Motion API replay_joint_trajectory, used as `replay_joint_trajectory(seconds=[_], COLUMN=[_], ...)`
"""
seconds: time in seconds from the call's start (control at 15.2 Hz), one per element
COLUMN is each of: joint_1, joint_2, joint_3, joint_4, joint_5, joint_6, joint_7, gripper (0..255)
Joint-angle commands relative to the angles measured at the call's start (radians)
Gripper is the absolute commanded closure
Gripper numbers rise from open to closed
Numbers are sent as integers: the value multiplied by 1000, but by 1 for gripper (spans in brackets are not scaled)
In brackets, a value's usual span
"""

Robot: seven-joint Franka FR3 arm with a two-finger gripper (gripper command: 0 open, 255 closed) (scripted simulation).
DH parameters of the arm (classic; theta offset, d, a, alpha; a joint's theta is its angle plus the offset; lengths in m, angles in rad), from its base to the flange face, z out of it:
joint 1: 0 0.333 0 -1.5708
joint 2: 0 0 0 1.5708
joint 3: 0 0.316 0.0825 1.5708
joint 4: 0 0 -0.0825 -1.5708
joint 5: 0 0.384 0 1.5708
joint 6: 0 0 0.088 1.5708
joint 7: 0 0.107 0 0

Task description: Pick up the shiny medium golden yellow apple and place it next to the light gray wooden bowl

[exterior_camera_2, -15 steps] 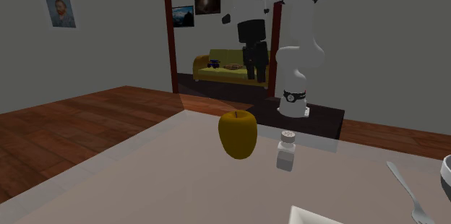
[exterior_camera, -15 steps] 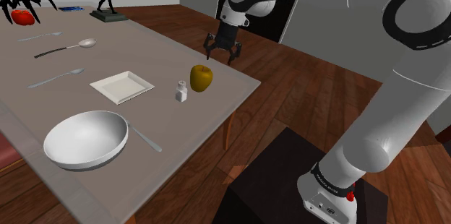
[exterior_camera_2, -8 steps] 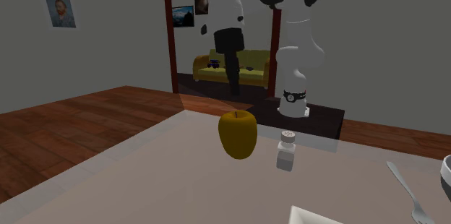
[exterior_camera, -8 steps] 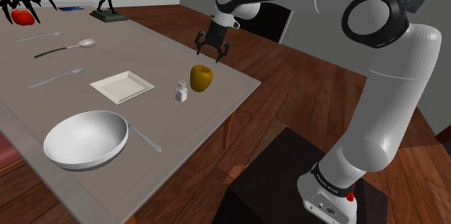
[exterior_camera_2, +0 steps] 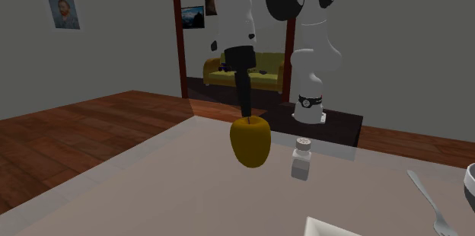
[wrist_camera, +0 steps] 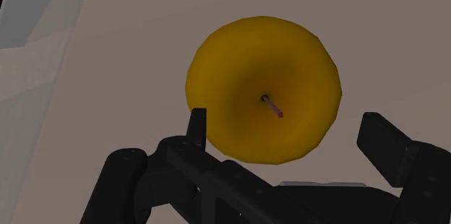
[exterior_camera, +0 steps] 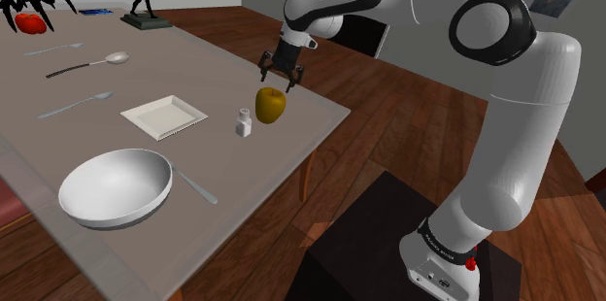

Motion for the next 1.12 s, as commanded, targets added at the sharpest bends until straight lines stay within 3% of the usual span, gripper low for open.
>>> replay_joint_trajectory(seconds=[0.0,0.4,0.46,1.06], joint_1=[1,1,1,1], joint_2=[3,3,3,3], joint_3=[0,0,0,0], joint_4=[-1,-1,-1,-1], joint_5=[0,0,0,0], joint_6=[4,4,4,4], joint_7=[0,0,0,0], gripper=[0,0,255,255])
